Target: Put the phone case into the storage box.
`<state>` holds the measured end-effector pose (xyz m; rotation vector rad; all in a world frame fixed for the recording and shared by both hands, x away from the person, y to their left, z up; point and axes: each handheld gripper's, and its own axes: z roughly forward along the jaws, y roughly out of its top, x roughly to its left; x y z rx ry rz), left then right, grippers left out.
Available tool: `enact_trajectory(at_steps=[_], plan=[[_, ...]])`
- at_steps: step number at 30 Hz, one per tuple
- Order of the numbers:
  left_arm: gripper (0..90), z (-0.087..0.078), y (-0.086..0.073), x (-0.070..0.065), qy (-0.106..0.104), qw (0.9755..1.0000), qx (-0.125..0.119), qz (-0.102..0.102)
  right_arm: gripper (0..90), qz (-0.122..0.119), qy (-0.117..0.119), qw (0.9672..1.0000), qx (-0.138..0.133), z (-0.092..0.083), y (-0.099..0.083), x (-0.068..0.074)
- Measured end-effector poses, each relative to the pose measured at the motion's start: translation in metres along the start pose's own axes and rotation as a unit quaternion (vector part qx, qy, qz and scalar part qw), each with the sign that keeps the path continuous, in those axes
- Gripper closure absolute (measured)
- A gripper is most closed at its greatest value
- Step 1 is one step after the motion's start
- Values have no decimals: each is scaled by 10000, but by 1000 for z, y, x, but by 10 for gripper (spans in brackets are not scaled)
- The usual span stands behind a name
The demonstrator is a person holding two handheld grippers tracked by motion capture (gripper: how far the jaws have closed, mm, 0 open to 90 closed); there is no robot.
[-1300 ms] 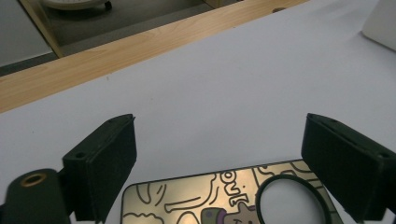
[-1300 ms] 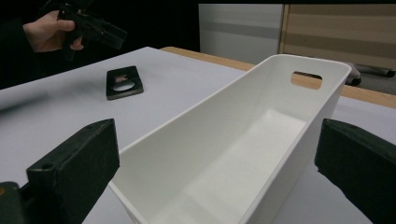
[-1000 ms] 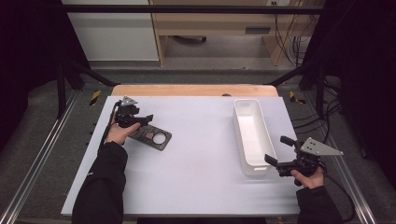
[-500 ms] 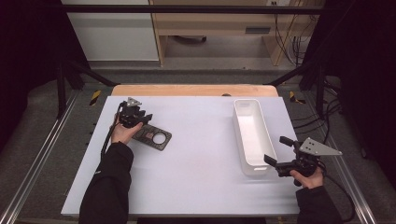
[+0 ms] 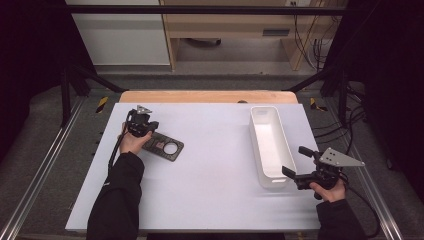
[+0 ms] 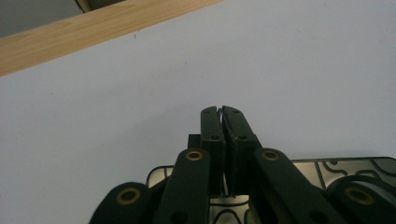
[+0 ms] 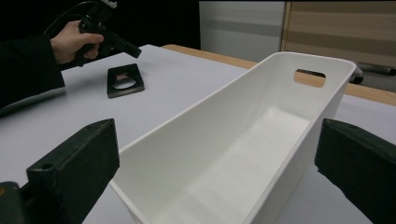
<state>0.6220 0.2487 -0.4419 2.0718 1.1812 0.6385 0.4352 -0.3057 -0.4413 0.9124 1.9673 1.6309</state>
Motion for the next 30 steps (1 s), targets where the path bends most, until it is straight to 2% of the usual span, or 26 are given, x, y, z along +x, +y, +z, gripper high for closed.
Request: enact_trajectory(at_steps=[10, 15, 21, 27, 30], plan=[[890, 11, -1, 0, 150, 9998, -106, -50, 4, 9, 4, 10000, -33, -1, 0, 0], [890, 18, -3, -1, 171, 9998, 34, -68, 4, -14, -2, 10000, -24, -1, 0, -1], [889, 18, -5, 6, 216, 9997, 13, -109, 4, 0, 8, 10000, 4, 0, 0, 0], [889, 22, -9, 9, 198, 9996, 167, -87, 4, -16, 9, 10000, 23, 1, 0, 0], [888, 25, -10, 7, 217, 9994, 259, 117, 4, -17, 11, 10000, 13, 0, 0, 0]])
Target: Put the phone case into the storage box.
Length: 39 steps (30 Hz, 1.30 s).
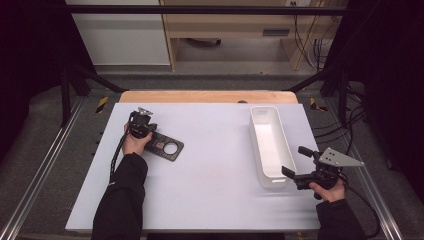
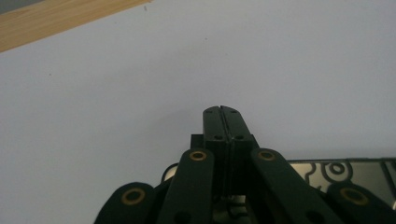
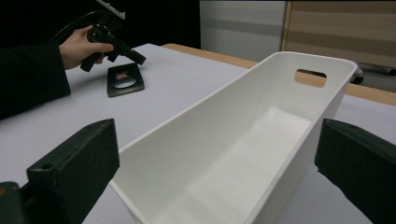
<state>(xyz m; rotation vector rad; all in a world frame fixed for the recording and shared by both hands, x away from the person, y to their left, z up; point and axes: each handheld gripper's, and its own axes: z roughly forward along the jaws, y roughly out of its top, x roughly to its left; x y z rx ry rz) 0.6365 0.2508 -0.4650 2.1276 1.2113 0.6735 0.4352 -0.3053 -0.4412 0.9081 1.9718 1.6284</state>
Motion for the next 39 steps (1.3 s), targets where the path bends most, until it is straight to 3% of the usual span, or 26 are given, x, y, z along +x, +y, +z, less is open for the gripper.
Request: enact_trajectory(at_steps=[2, 8, 14, 39], plan=[[888, 1, -1, -1, 19, 9999, 80, 112, 4, 3, -4, 10000, 11, 0, 0, 0], [886, 0, -1, 0, -9, 10000, 58, 49, 4, -3, -3, 10000, 18, 1, 0, 0], [889, -2, 0, -3, 119, 9998, 177, 41, 4, -16, 12, 10000, 31, 1, 0, 0], [892, -15, -13, -4, 67, 9992, 260, -284, 4, -15, 44, 10000, 29, 1, 0, 1]])
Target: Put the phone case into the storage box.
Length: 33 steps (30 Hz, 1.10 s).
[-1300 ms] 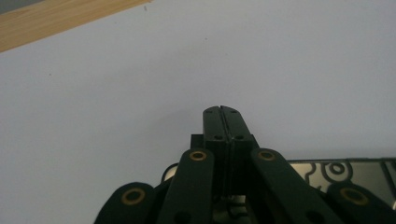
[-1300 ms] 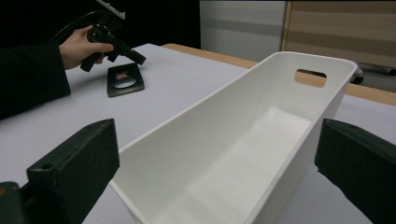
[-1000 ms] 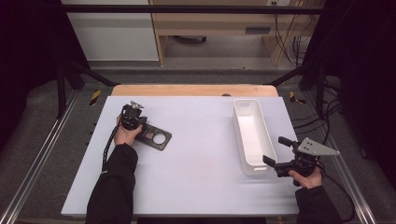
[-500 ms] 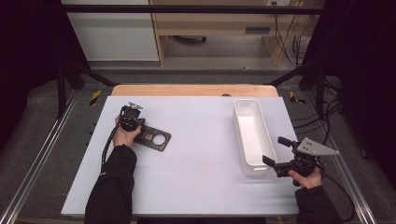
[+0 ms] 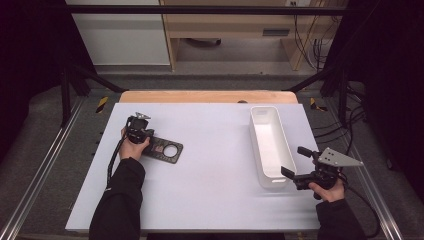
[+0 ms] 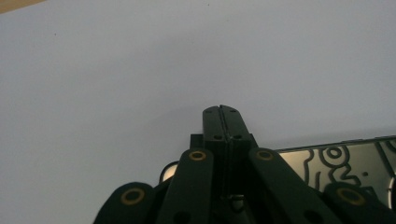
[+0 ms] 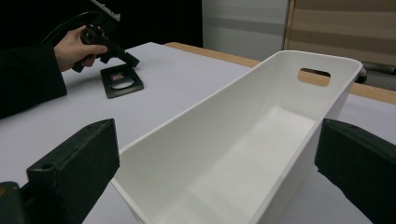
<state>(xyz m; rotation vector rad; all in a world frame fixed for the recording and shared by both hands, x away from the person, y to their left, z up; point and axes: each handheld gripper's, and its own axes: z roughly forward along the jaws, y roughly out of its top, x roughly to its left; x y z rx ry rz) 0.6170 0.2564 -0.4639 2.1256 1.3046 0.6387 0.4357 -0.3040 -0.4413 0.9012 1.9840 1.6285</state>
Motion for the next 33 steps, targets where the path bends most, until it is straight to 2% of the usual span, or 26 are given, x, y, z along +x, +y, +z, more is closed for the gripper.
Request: enact_trajectory(at_steps=[8, 11, 15, 33], plan=[[893, -5, -5, -3, -22, 10000, -4, -27, 4, -10, 13, 10000, 12, 0, 0, 0], [892, -7, -8, -5, -12, 10000, -11, 46, 4, -18, 16, 10000, 30, 1, 0, 1], [892, -9, -10, -6, -34, 10000, -36, 30, 4, -12, 20, 10000, 36, 1, 0, 1], [893, -23, -25, -13, 49, 10000, -13, -4, 4, -4, 30, 10000, 27, 1, 1, 1]])
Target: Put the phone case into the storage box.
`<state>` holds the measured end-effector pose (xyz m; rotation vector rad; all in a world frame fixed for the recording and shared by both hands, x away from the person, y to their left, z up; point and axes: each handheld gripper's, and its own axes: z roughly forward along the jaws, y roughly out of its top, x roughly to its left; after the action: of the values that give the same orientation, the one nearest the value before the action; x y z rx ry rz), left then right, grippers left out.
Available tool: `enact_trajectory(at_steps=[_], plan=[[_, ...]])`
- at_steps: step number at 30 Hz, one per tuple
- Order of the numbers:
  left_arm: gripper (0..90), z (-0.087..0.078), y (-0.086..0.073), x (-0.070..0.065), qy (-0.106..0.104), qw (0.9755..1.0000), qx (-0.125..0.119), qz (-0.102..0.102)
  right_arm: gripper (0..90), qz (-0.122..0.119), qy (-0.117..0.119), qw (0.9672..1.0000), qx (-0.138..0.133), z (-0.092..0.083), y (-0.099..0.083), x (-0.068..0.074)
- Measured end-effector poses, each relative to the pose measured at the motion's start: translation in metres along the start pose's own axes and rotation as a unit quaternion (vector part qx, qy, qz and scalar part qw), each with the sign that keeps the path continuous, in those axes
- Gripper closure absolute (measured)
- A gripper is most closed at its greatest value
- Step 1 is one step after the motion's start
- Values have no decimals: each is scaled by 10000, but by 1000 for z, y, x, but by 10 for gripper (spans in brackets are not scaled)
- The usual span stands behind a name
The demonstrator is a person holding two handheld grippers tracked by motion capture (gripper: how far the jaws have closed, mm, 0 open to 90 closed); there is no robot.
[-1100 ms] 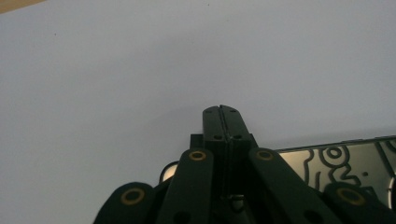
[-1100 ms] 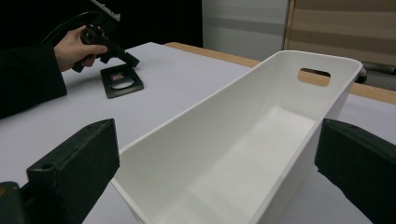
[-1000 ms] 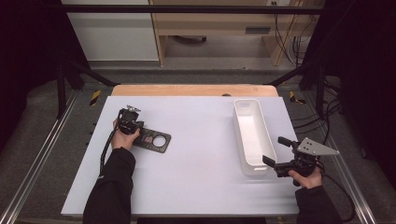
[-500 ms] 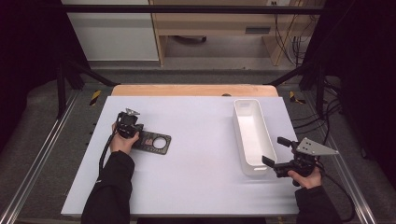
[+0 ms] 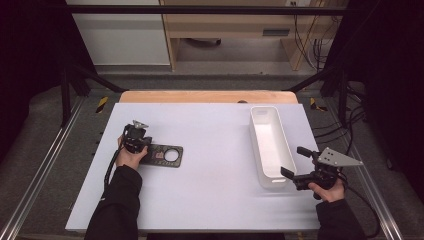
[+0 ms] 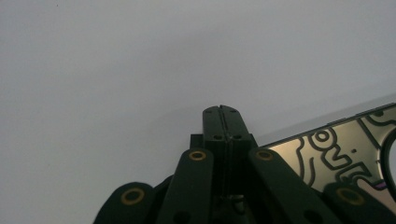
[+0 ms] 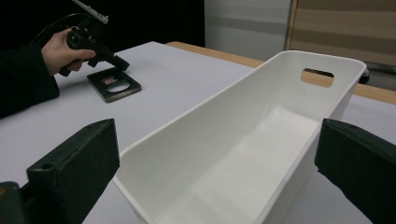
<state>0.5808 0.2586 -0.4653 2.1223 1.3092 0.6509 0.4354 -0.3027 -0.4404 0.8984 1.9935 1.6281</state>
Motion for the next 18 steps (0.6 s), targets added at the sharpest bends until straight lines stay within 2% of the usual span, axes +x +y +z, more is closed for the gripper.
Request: enact_trajectory(at_steps=[10, 18], plan=[[894, -6, -6, -5, 0, 10000, -18, 39, 4, -17, 5, 10000, -1, 0, 0, 0], [894, -9, -9, -6, -18, 10000, -19, -26, 4, -26, 5, 10000, -21, -1, 1, 0]])
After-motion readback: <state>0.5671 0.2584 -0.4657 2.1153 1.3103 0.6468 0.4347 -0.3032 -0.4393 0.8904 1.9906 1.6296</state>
